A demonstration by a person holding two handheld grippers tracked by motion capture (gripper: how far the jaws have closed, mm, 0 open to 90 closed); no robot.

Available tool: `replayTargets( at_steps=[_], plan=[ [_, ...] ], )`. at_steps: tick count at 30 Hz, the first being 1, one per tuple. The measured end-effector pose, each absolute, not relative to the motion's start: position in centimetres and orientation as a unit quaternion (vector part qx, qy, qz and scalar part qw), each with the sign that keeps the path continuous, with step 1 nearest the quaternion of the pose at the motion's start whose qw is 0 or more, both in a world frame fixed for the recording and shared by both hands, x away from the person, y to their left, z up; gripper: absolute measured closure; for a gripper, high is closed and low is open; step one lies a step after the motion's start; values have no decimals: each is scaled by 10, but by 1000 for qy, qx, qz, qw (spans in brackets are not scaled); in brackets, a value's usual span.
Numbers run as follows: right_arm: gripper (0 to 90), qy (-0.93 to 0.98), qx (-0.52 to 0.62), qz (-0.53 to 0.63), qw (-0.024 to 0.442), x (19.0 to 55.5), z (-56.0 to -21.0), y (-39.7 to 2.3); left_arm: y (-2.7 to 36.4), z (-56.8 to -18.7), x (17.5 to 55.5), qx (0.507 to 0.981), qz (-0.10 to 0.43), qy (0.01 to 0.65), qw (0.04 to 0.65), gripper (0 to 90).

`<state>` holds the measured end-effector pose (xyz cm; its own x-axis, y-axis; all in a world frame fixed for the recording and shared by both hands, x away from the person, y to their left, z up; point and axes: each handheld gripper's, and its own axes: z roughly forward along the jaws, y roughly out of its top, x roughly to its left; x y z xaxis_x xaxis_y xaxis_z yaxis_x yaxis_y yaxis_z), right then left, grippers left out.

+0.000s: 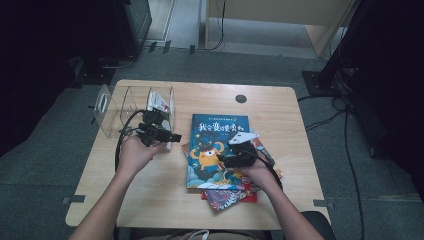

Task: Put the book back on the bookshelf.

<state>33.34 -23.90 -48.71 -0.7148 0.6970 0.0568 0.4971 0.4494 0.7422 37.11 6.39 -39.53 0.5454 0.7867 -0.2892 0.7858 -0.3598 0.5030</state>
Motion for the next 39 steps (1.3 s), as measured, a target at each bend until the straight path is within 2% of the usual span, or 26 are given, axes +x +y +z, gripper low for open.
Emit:
replayTargets(
  at_steps=[29,33,39],
  plan=[
    [415,828,387,379,146,319,-489,-272,45,-456,357,843,-11,425,330,487],
    [446,822,396,381,147,317,-490,-278,45,-460,359,842,-18,424,332,503],
    [548,816,405,386,145,315,-489,-287,41,-466,359,844,-21,420,332,495]
  ],
)
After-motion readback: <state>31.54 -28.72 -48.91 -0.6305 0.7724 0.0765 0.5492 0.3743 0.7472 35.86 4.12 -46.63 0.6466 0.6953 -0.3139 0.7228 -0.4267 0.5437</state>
